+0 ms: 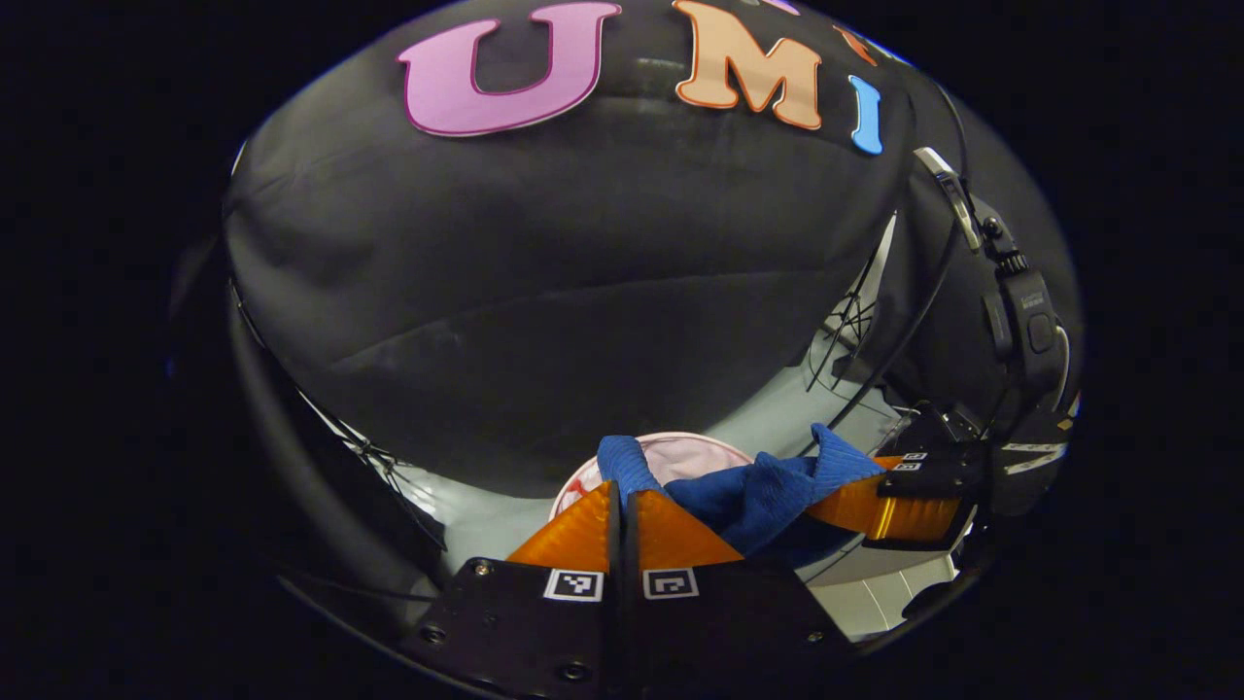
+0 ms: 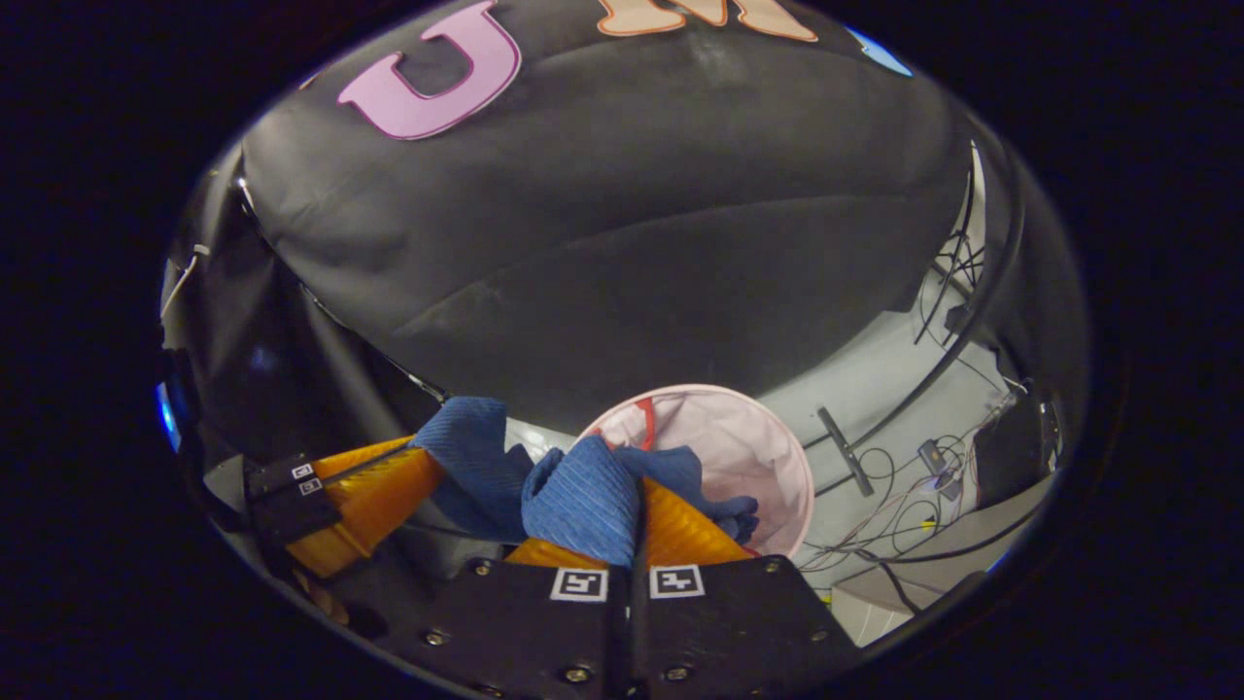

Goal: Grasp the clothes on the hanger with both hands and then place them into the laundry hamper below.

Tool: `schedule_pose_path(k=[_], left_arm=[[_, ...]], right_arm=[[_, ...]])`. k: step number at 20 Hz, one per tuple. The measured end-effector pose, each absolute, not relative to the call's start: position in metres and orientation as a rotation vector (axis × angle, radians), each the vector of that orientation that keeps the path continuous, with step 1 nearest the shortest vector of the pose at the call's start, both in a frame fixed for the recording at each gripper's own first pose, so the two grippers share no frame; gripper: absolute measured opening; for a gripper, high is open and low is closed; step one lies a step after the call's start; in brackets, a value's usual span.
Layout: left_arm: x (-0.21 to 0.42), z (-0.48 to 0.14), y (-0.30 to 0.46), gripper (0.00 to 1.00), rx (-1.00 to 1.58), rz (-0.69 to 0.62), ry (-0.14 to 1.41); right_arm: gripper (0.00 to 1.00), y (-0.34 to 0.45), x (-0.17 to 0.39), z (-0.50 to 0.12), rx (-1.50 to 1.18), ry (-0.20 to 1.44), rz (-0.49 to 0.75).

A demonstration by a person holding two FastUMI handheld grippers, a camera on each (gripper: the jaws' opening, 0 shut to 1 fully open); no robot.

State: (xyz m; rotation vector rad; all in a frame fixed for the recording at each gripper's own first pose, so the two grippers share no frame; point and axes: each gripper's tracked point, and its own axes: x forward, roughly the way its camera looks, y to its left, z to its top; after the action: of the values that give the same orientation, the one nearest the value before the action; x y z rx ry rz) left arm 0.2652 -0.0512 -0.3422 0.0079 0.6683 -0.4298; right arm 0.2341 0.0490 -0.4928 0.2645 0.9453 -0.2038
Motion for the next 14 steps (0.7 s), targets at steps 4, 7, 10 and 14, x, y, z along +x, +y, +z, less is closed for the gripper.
schedule_pose_path(k=[4,7,10,14], left_arm=[[0.264,-0.389,-0.058,0.01,0.015,-0.394,0.764],[0.256,-0.418,-0.054,0.02,0.008,-0.349,0.847],[0.254,-0.419,-0.055,0.08,-0.052,-0.346,0.868],[0.243,-0.413,-0.047,0.73,-0.056,-0.35,0.863]], right_arm=[[0.02,0.043,0.224,-0.531,0.267,0.997,-0.241],[0.02,0.043,0.217,-0.549,0.253,1.029,-0.27],[0.06,0.049,0.212,-0.545,0.225,1.036,-0.268],[0.41,0.062,0.213,-0.514,0.205,0.985,-0.212]])
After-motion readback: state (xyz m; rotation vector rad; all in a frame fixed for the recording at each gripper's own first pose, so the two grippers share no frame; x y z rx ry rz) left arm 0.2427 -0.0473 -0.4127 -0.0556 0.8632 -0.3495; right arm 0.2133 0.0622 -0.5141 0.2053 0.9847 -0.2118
